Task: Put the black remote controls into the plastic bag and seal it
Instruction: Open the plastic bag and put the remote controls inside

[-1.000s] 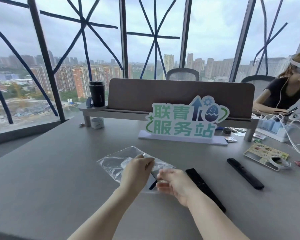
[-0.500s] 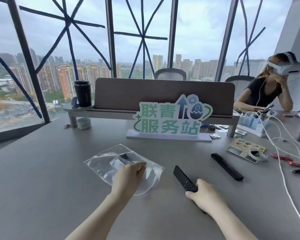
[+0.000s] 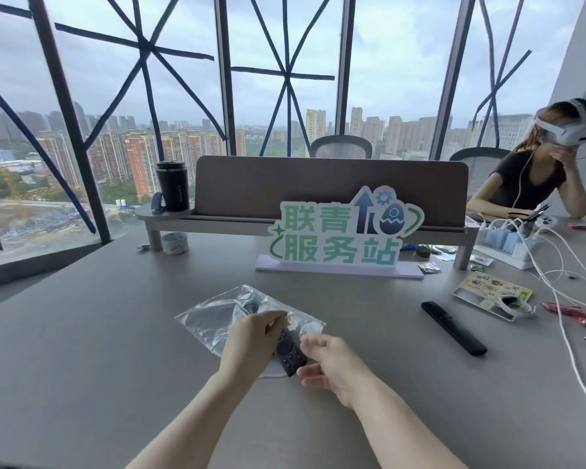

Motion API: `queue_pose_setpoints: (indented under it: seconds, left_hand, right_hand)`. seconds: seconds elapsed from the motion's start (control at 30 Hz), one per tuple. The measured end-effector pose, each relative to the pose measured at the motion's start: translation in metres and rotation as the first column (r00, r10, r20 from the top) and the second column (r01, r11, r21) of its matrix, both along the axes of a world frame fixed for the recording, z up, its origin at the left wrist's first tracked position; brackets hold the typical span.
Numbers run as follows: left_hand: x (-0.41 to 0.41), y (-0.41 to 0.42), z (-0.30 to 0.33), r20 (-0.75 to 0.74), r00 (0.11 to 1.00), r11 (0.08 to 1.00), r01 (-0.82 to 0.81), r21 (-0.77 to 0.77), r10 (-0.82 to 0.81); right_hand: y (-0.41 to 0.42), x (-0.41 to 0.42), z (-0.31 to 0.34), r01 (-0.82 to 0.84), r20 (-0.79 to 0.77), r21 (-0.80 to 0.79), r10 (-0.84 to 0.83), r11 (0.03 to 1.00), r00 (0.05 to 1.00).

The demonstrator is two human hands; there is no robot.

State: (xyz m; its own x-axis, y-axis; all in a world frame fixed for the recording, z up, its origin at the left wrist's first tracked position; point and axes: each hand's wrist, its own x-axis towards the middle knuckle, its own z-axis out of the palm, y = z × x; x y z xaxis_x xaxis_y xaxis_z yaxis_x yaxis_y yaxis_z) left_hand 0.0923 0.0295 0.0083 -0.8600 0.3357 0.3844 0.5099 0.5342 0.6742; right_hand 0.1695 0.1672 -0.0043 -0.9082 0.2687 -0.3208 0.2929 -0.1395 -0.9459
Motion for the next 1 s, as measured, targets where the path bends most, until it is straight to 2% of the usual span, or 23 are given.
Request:
queue_pose_setpoints:
  seconds: [0.07, 0.13, 0.17, 0.23, 0.3, 0.37, 0.4, 0.5, 0.67, 0.7, 0.77, 0.83, 0.87, 0.9, 0.93, 1.0]
  left_hand:
    - [-0.002, 0.000, -0.002, 0.019, 1.000, 1.000, 0.013, -0.001, -0.013]
    - [-0.003, 0.007, -0.007, 0.040, 0.998, 0.999, 0.042, -0.012, -0.042]
    - [-0.004, 0.012, -0.009, 0.043, 0.998, 0.998, 0.055, -0.023, -0.054]
    - [-0.002, 0.027, -0.012, 0.037, 0.996, 0.996, 0.078, -0.052, -0.077]
    - [-0.001, 0.043, -0.014, 0.017, 0.992, 0.991, 0.123, -0.049, -0.122]
    - [0.002, 0.060, -0.011, 0.001, 0.987, 0.987, 0.158, -0.041, -0.158]
    - [0.004, 0.068, -0.009, -0.004, 0.986, 0.985, 0.168, -0.027, -0.169]
    - [0.007, 0.084, -0.001, -0.022, 0.983, 0.983, 0.181, 0.037, -0.180]
    - [0.008, 0.088, 0.004, -0.001, 0.988, 0.984, 0.155, 0.084, -0.156]
    - [0.007, 0.086, 0.006, 0.006, 0.989, 0.985, 0.150, 0.083, -0.151]
    - [0.005, 0.080, 0.010, 0.020, 0.990, 0.988, 0.136, 0.076, -0.138]
    - [0.003, 0.073, 0.015, 0.037, 0.992, 0.991, 0.123, 0.054, -0.125]
    - [0.001, 0.069, 0.015, 0.044, 0.992, 0.993, 0.113, 0.043, -0.115]
    - [-0.001, 0.065, 0.015, 0.050, 0.993, 0.994, 0.101, 0.037, -0.102]
    - [-0.002, 0.061, 0.015, 0.053, 0.994, 0.995, 0.092, 0.032, -0.093]
    - [-0.002, 0.055, 0.015, 0.043, 0.995, 0.996, 0.088, 0.015, -0.089]
  right_hand:
    - [0.014, 0.006, -0.011, 0.160, -0.035, 0.018, -0.159, 0.987, 0.987]
    - [0.043, 0.019, -0.018, 0.325, -0.048, 0.132, -0.321, 0.936, 0.946]
    - [0.060, 0.026, -0.020, 0.394, -0.054, 0.233, -0.393, 0.889, 0.918]
    - [0.099, 0.039, -0.020, 0.465, -0.079, 0.500, -0.496, 0.731, 0.865]
    - [0.137, 0.050, -0.019, 0.456, -0.097, 0.714, -0.570, 0.531, 0.816]
    - [0.172, 0.056, -0.022, 0.403, -0.090, 0.832, -0.624, 0.382, 0.776]
    - [0.185, 0.058, -0.023, 0.359, -0.052, 0.861, -0.639, 0.361, 0.768]
    - [0.217, 0.059, -0.029, 0.242, 0.077, 0.892, -0.655, 0.383, 0.752]
    - [0.234, 0.055, -0.037, 0.145, 0.073, 0.947, -0.635, 0.285, 0.769]
    - [0.234, 0.054, -0.039, 0.132, 0.095, 0.942, -0.622, 0.309, 0.777]
    - [0.229, 0.054, -0.035, 0.199, 0.122, 0.854, -0.557, 0.480, 0.821]
    - [0.212, 0.063, -0.017, 0.357, 0.082, 0.541, -0.471, 0.761, 0.879]
    - [0.199, 0.072, -0.005, 0.346, 0.075, 0.344, -0.393, 0.873, 0.917]
    - [0.183, 0.083, 0.009, 0.250, 0.059, 0.177, -0.264, 0.952, 0.963]
    - [0.167, 0.093, 0.021, 0.102, 0.052, 0.082, -0.107, 0.991, 0.993]
    - [0.133, 0.106, 0.039, -0.183, 0.092, 0.057, 0.178, 0.981, 0.980]
